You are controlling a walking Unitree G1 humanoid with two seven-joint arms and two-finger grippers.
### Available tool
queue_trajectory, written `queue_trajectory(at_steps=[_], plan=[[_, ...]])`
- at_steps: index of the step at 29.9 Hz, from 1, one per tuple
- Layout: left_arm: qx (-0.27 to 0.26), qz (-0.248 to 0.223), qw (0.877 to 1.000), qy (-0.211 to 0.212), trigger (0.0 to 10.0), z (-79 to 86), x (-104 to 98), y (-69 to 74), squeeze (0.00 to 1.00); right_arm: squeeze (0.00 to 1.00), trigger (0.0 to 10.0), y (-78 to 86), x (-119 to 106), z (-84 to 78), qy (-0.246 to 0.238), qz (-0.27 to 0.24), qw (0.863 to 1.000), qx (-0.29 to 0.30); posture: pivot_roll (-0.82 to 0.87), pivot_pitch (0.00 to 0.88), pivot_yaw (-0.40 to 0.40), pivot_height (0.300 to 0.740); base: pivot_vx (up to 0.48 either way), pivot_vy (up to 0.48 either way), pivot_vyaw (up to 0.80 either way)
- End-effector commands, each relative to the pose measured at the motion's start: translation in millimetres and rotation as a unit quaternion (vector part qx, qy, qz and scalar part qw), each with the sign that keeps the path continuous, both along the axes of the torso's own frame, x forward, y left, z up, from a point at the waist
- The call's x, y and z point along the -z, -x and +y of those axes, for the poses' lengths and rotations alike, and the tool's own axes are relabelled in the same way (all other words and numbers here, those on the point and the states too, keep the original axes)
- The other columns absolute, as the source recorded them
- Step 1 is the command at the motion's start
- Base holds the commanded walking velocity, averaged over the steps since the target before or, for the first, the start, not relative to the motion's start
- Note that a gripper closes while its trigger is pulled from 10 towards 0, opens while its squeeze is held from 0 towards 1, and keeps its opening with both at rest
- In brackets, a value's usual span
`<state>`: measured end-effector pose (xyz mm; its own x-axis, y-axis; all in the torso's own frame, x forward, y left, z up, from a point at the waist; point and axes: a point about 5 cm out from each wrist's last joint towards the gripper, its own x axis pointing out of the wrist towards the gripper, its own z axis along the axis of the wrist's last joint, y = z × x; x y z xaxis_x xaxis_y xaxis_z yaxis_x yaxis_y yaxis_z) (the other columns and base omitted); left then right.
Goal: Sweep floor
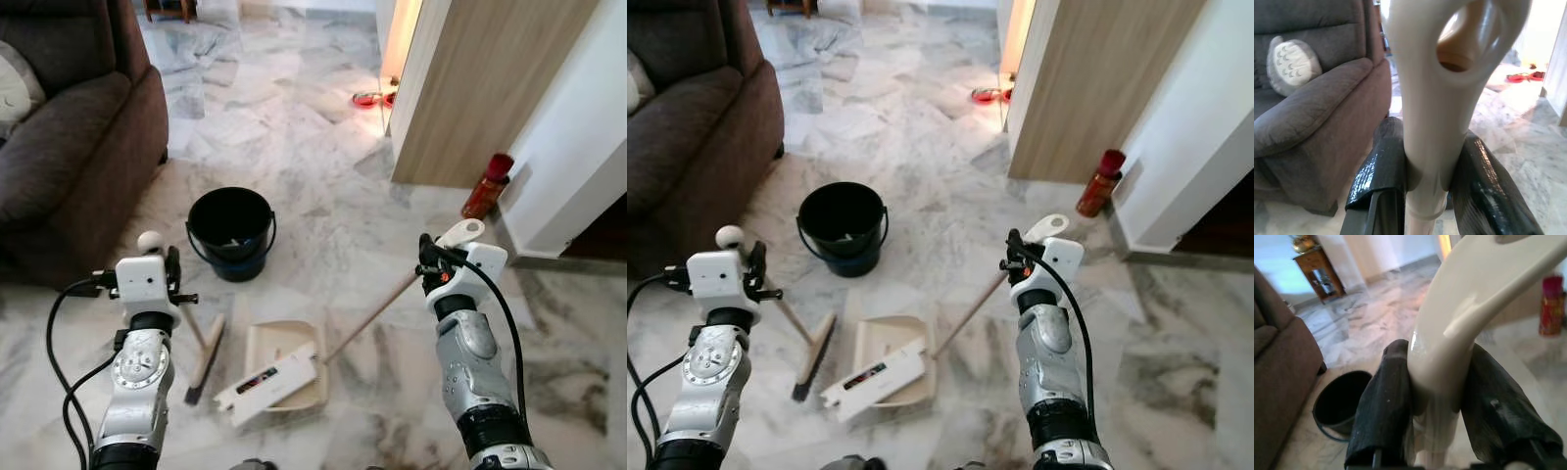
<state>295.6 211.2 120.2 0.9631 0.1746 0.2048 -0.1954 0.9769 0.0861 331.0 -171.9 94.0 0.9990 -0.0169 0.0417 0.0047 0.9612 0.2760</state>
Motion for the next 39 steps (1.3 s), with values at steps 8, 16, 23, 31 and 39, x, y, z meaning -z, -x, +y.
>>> queue_trajectory(at_steps=[8, 16, 23, 31, 39], plan=[[0.007, -0.034, 0.999, 0.014, 10.0, -1.7, -13.2, 0.1, 0.00, 0.00, 10.0, -3.9, -11.6, -1.9, -0.001, -0.025, 1.000, 0.011, 0.06, 0.145, -0.020, 0.740, 0.000, 0.405, 0.00], [0.016, -0.066, 0.992, 0.110, 10.0, -3.1, -23.5, -2.2, 0.00, 0.00, 10.0, -3.8, -9.9, -2.2, -0.002, -0.020, 1.000, 0.012, 0.06, 0.148, -0.022, 0.740, 0.000, 0.278, 0.00], [0.015, -0.071, 0.990, 0.121, 10.0, 0.4, -26.1, -1.2, 0.00, 0.00, 10.0, -3.2, -8.6, -2.0, -0.001, -0.017, 1.000, 0.012, 0.06, 0.153, -0.022, 0.740, 0.000, 0.000, 0.00], [0.001, -0.065, 0.992, 0.105, 10.0, 6.4, -26.0, -0.3, 0.00, 0.00, 10.0, -4.6, -9.3, -0.3, -0.003, -0.017, 1.000, 0.010, 0.06, 0.150, -0.023, 0.740, 0.000, 0.000, 0.00], [-0.004, -0.065, 0.994, 0.092, 10.0, 7.6, -27.8, 0.6, 0.00, 0.00, 10.0, -4.8, -8.9, 0.5, -0.004, -0.016, 1.000, 0.008, 0.06, 0.150, -0.023, 0.740, 0.000, 0.000, 0.00]])
